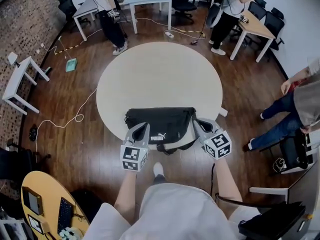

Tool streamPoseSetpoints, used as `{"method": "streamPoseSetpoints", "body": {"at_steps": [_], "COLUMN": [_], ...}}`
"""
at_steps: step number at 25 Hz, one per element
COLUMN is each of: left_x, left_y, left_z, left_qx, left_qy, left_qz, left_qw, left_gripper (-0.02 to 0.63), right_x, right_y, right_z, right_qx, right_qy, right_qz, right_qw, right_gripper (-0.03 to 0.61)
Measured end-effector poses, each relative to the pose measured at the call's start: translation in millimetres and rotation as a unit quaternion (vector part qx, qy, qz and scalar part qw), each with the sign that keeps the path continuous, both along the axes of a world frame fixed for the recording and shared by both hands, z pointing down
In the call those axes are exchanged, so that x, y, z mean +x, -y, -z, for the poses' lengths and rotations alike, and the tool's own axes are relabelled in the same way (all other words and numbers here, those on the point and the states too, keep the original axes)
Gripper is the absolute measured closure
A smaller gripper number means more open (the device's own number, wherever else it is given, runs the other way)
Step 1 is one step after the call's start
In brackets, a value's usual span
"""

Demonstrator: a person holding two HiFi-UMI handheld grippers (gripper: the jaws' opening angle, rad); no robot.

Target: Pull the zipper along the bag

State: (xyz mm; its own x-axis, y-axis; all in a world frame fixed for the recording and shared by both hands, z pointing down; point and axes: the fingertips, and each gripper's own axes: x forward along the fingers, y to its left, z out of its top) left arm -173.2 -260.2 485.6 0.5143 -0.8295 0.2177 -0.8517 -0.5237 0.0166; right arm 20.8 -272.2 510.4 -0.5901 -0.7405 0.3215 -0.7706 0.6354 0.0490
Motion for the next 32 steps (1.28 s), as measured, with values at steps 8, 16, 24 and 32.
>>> {"method": "streamPoseSetpoints", "body": {"at_steps": [8, 16, 24, 32], "left_x": [119, 177, 134, 82], "left_y": [-166, -293, -335, -354], "left_z": [16, 35, 86, 79], "left_qx": [0.026, 0.05, 0.108, 0.102], "left_qy": [-0.01, 0.059, 0.009, -0.006], "left_qz": [0.019, 0.04, 0.086, 0.106], "left_qw": [0.9994, 0.9962, 0.9904, 0.9891], "left_gripper": [0.598, 0.598, 0.598, 0.598], "right_x": [53, 82, 47, -4], "right_y": [-183, -302, -337, -352], "right_z": [26, 83, 111, 106], "right_qx": [0.062, 0.12, 0.144, 0.133], "right_qy": [0.02, 0.033, 0.066, 0.059], "right_qz": [0.035, -0.001, 0.004, 0.027], "right_qw": [0.997, 0.992, 0.987, 0.989], "right_gripper": [0.586, 0.586, 0.586, 0.586]}}
